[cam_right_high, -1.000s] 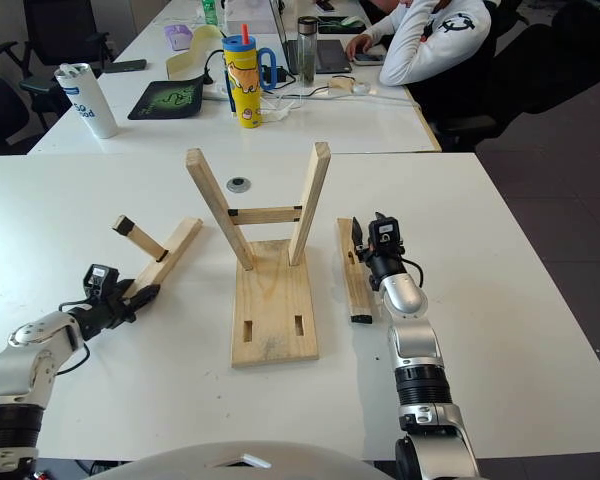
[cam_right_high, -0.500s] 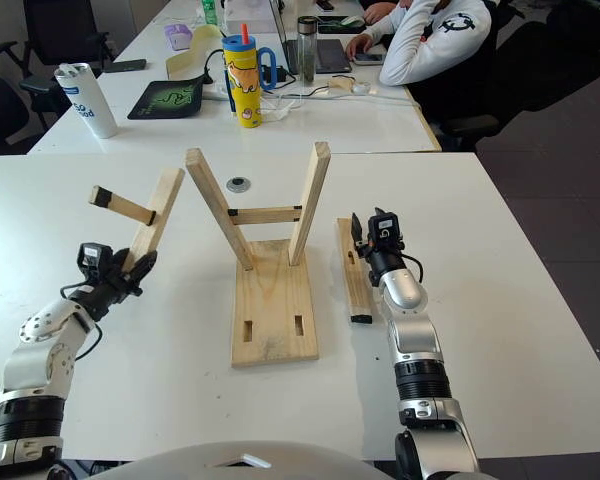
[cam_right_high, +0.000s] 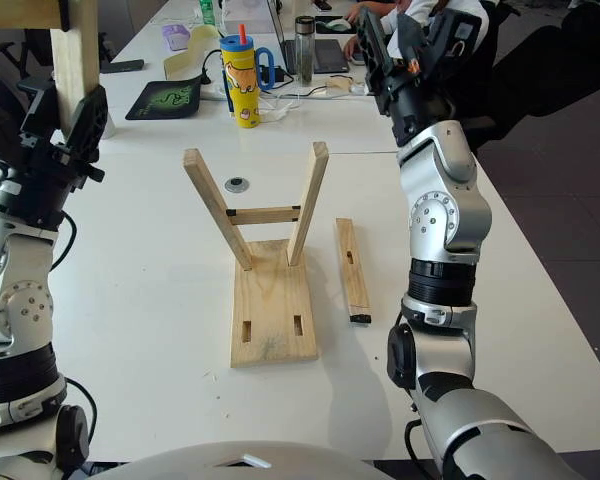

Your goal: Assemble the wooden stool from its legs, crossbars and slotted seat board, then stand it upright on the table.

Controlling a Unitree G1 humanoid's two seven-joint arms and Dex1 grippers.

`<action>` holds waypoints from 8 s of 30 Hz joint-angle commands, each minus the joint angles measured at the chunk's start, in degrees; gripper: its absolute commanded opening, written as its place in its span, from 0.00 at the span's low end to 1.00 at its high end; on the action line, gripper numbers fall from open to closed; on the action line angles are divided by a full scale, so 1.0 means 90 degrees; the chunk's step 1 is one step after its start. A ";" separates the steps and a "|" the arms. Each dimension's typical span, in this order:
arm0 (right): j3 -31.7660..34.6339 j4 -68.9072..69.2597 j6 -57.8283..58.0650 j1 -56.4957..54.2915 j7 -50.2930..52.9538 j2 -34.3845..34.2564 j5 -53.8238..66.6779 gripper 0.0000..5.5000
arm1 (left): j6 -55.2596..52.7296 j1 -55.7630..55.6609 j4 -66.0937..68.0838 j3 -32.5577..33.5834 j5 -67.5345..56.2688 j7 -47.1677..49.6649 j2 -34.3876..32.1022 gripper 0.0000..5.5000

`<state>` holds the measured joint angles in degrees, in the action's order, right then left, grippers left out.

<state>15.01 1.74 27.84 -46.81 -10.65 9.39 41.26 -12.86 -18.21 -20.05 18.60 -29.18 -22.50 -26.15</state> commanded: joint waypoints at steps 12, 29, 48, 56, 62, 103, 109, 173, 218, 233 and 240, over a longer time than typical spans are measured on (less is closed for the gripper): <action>0.0085 -0.0284 0.2911 -0.0969 0.2205 0.0065 0.6722 0.84 | -0.0430 -0.0278 -0.0824 -0.1353 0.0164 -0.0662 -0.0216 0.37; -0.0020 -0.0302 0.2231 -0.1100 0.2245 0.0134 0.6231 0.81 | -0.0283 -0.0247 -0.0628 -0.1841 0.0766 -0.0945 -0.0217 0.37; -0.0010 -0.0440 0.2218 -0.1104 0.2172 0.0202 0.5992 0.26 | 0.0008 -0.0269 -0.0509 -0.1726 0.1241 -0.0869 -0.0172 0.37; 0.0043 -0.0444 0.2228 -0.1100 0.2107 0.0212 0.5813 0.23 | 0.0016 -0.0244 -0.0556 -0.1659 0.1377 -0.0785 -0.0151 0.37; 0.0069 -0.0464 0.2188 -0.1116 0.2151 0.0180 0.5736 0.23 | 0.0038 -0.0244 -0.0595 -0.1618 0.1538 -0.0668 -0.0130 0.37; 0.1482 -0.1727 0.0667 -0.1376 0.2515 0.0360 0.3674 0.19 | -0.1407 0.2545 -0.0830 -0.3678 0.1542 -0.3580 -0.2215 0.57; 0.1508 -0.1774 0.0742 -0.1381 0.2509 0.0343 0.3631 0.19 | -0.0858 0.2443 -0.0270 -0.4266 0.2477 -0.3039 -0.1797 0.57; -0.1916 0.0224 0.0570 0.2475 0.1161 -0.0583 -0.2394 0.19 | 0.0530 0.1034 0.2156 -0.2655 0.3029 -0.0271 0.0698 0.57; -0.1213 -0.0467 0.2968 0.2290 0.0399 0.0216 -0.3069 0.44 | 0.0998 0.1383 0.2611 -0.2551 0.3405 0.0226 0.0846 0.57; -0.1505 -0.0705 0.3318 0.2386 0.0613 -0.0252 -0.3337 0.75 | 0.0913 0.1452 0.2426 -0.2545 0.3319 0.0254 0.1010 0.57; -0.1454 -0.1121 0.2866 0.2358 0.0899 -0.0316 -0.3669 0.59 | 0.0884 0.1365 0.2423 -0.2519 0.3226 0.0167 0.0999 0.57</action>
<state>1.50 -6.67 54.49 -25.17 -3.36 6.73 9.30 -4.50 -5.84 1.86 -4.27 0.15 -20.51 -17.06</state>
